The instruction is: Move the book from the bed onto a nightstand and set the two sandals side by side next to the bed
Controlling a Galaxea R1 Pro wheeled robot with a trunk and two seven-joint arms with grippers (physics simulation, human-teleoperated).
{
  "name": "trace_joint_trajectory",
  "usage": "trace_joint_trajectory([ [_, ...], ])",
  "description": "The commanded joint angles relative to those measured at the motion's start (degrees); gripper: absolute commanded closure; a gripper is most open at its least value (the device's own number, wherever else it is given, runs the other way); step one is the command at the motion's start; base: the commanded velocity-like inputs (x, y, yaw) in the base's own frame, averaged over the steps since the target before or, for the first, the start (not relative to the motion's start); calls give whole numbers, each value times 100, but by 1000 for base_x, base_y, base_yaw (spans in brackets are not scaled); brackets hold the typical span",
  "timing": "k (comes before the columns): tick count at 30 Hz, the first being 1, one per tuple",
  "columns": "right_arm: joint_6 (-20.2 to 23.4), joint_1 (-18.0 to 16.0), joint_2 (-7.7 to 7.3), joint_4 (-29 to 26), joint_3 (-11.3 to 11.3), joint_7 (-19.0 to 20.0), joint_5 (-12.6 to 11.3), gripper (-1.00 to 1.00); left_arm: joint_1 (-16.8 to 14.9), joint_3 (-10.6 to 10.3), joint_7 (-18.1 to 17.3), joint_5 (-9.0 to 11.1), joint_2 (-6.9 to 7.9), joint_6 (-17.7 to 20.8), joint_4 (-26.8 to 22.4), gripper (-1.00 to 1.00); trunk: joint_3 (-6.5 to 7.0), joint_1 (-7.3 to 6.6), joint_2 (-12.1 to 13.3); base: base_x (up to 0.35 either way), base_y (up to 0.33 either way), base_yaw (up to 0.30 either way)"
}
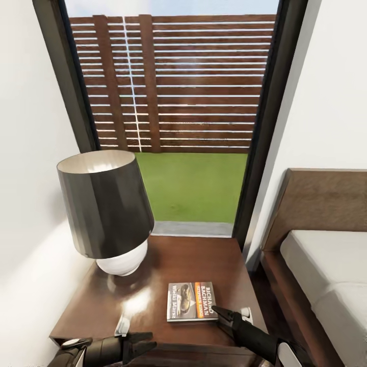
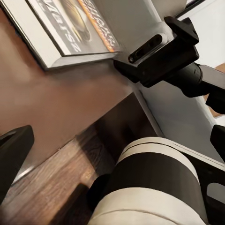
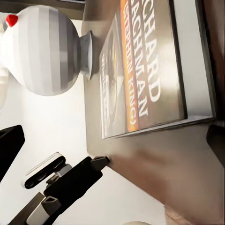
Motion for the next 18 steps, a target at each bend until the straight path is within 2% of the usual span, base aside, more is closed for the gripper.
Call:
trace_joint_trajectory([
  [1, 15, -1, -6, 3, 17, -21, 9, -100, -2, 27, -34, -80, -6, 107, -4, -100, -6, -2, -2, -66, 0, 0],
  [18, 13, -1, -6, 3, 19, -24, 9, -100, -2, 31, -31, -80, -6, 107, -4, -100, 16, -4, -1, -8, 0, 0],
])
